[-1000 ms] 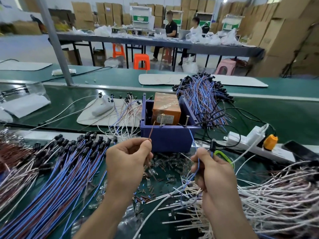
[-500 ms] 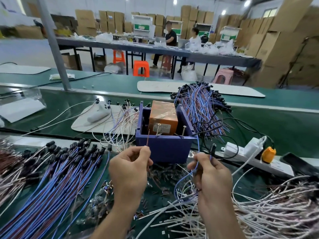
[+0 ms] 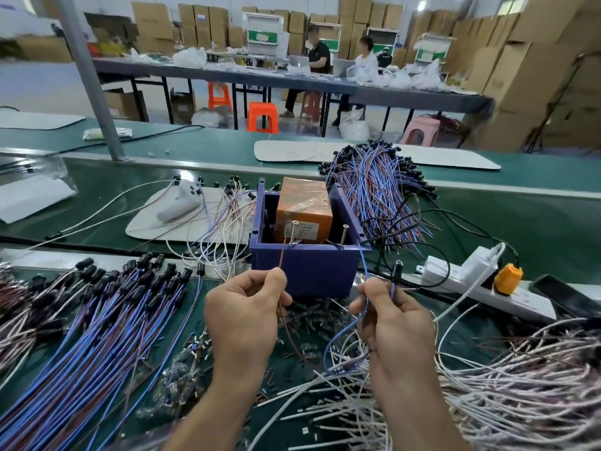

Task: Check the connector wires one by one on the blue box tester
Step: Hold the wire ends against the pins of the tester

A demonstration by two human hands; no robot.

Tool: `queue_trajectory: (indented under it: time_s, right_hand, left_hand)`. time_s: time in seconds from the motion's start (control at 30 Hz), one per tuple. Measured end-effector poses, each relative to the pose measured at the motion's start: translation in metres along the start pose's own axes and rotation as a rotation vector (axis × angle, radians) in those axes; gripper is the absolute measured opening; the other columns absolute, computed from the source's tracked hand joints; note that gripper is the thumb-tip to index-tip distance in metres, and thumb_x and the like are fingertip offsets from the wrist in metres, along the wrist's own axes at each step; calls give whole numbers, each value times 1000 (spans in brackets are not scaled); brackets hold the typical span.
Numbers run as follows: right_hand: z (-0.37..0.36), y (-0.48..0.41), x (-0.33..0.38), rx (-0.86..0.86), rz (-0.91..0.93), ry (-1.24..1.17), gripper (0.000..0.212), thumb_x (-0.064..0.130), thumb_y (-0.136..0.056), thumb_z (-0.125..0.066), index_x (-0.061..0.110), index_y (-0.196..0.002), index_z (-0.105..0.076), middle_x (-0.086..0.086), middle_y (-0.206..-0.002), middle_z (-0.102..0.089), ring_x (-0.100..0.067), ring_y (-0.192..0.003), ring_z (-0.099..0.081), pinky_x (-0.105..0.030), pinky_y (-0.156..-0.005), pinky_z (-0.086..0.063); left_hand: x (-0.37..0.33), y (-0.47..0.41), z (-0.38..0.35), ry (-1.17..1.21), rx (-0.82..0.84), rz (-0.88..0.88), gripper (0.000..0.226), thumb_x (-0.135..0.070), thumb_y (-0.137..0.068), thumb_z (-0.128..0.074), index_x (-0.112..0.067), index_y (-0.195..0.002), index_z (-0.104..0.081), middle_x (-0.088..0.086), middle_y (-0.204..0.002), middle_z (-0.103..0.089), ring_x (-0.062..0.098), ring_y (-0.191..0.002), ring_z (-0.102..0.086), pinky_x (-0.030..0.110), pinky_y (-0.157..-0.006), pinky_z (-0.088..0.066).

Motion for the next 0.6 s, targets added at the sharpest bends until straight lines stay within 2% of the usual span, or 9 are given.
queue_trajectory:
  time_s: [0.6]
  right_hand:
    - [3,1,-2,0,-13,2,17,16,-93,-69,3,-82,-72,-11,-62,-66,-9,-41,-33,-17,-37,-29]
  left_hand:
    - [10,-2,-4,34,39,38,20,-22,-88,-78,-24,-68,-78,4,-55,-68,11,-45,-53,20,-46,-46]
Point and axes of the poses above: each hand's wrist, its own y-axis away from the middle knuckle, its own z-axis out of the back of the hand, x = y × z, the point moved 1 cm from there along -y, towards the middle knuckle
